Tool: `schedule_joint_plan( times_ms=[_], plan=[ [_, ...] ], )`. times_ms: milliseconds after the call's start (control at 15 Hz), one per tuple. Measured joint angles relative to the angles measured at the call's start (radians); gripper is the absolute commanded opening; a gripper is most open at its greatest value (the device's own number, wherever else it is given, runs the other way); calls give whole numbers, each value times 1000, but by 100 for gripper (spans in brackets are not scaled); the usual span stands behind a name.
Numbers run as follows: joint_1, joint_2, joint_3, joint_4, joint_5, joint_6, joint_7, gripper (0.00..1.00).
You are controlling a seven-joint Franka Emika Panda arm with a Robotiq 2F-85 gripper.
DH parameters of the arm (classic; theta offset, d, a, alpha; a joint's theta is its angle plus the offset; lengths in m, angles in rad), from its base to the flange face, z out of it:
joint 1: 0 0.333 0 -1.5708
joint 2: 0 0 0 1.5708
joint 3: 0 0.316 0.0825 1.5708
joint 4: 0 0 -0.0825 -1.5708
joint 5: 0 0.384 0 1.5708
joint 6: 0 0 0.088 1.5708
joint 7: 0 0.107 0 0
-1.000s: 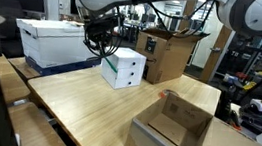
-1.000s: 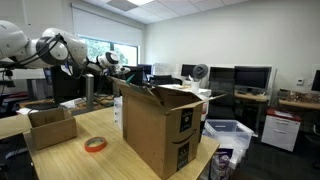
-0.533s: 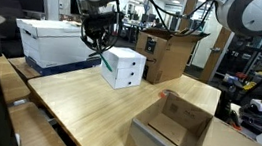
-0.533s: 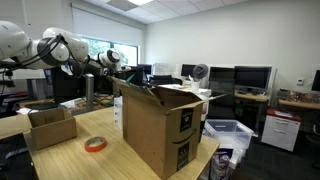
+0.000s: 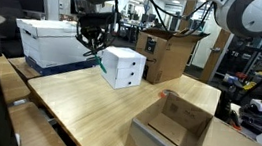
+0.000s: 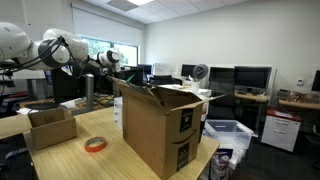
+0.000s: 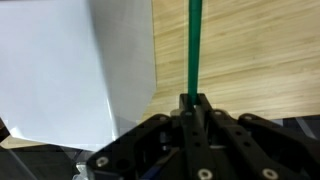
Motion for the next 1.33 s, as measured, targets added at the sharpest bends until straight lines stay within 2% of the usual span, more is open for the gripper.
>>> schedule_joint_plan(
  times_ms=[333,600,867,1133,1333],
  plan=[
    [-10,9,41,4,39,21,-15,6],
    [-34,-1,63,12,47,44,-83,6],
    [-107,-73,69,13,49,-70,-206,6],
    [-215,-170,70,14,51,-236,-328,6],
    [-269,-205,83,12,70,-277,-381,6]
  ],
)
